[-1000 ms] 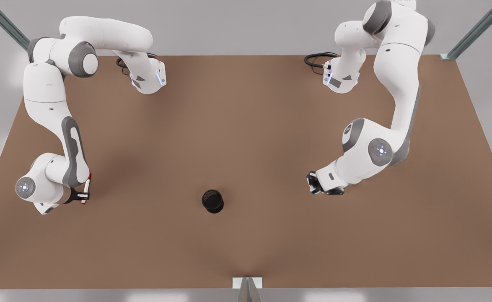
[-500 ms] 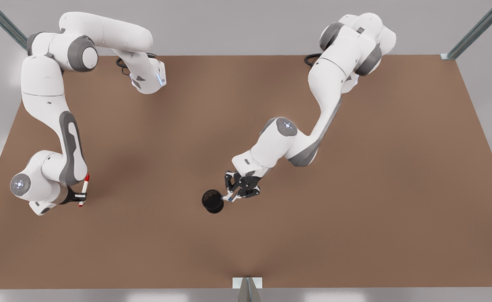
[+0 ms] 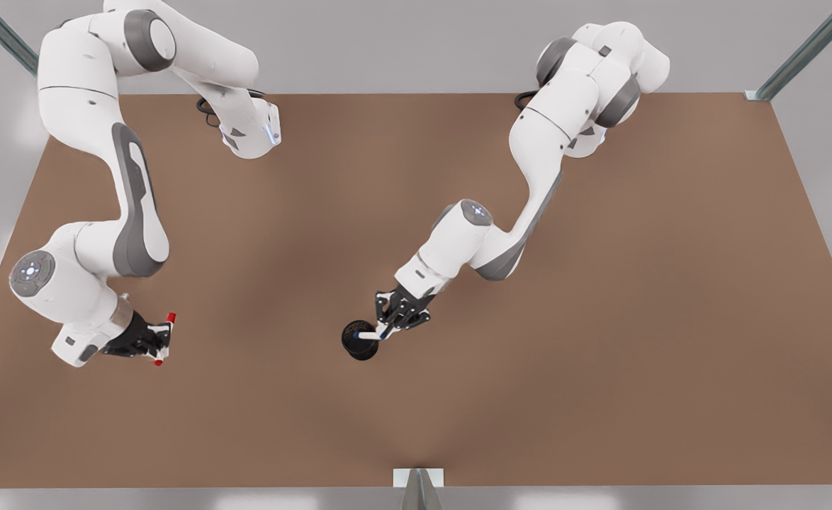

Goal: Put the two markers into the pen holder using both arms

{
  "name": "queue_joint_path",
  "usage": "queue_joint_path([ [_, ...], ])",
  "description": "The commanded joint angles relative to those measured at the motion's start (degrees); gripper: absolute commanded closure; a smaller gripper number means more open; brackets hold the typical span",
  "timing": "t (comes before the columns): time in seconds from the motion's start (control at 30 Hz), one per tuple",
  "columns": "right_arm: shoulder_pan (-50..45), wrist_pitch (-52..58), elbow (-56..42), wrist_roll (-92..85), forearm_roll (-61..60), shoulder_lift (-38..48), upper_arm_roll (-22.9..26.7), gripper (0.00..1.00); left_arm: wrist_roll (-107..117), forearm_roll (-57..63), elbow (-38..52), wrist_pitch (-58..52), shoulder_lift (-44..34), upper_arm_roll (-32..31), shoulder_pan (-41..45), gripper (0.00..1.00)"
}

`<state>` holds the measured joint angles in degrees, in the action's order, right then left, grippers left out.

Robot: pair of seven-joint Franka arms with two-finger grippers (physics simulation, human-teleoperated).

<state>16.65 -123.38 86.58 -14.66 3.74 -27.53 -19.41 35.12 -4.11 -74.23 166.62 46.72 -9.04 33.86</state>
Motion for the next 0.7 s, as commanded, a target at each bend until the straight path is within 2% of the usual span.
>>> queue_joint_path([
  [0.0,0.0,1.5,-0.5,9.3,0.5,1.2,-2.0,0.72,11.5,0.3,-0.4,1.0,0.0,0.0,0.1,0.79],
  [0.23,0.5,0.2,-0.9,14.8,0.4,3.5,-11.4,0.72,11.3,1.9,-0.1,1.4,3.7,0.0,0.4,0.79],
  [0.27,0.6,-0.5,-0.8,15.2,0.2,3.6,-12.2,0.72,11.3,1.9,0.1,1.6,4.5,0.0,0.8,0.68],
  [0.3,0.6,-1.3,-0.8,15.3,0.0,3.6,-13.1,0.72,11.4,1.9,0.2,1.9,5.2,0.0,0.8,0.27],
  [0.33,0.6,-1.9,-0.7,15.3,0.0,3.6,-13.4,0.72,11.4,1.9,0.3,2.2,5.3,0.0,0.8,0.11],
  [0.37,0.6,-1.9,-0.7,15.6,0.0,3.6,-14.2,0.72,11.4,1.9,0.3,2.2,5.3,0.0,0.9,0.00],
  [0.43,0.7,-2.0,-0.7,16.1,0.0,3.8,-15.0,0.72,11.9,1.7,1.0,1.9,5.0,-0.3,1.1,0.00],
  [0.47,0.6,-2.3,-0.7,16.2,0.0,3.8,-15.0,0.72,10.8,1.7,1.2,-3.3,3.3,-1.2,-1.7,0.00],
  [0.5,0.0,-2.9,-0.6,17.9,0.1,3.7,-15.5,0.72,4.0,1.8,4.8,-17.2,2.9,-12.4,-13.0,0.00],
  [0.53,-0.2,-4.6,-0.5,18.8,0.2,3.6,-17.0,0.72,-3.2,1.8,5.1,-25.5,2.6,-19.1,-21.5,0.00],
  [0.57,-0.7,-5.0,-0.5,20.5,0.5,3.7,-18.3,0.72,-11.5,1.7,5.1,-37.3,-0.3,-21.4,-28.5,0.00],
  [0.6,-2.5,-7.8,0.0,20.5,0.5,3.6,-18.5,0.72,-16.0,2.3,5.0,-48.9,-5.4,-20.3,-33.6,0.00],
  [0.67,-6.1,-11.5,0.0,20.5,0.5,3.4,-18.5,0.72,-19.7,12.6,5.0,-62.1,-10.3,-20.1,-37.6,0.00],
])
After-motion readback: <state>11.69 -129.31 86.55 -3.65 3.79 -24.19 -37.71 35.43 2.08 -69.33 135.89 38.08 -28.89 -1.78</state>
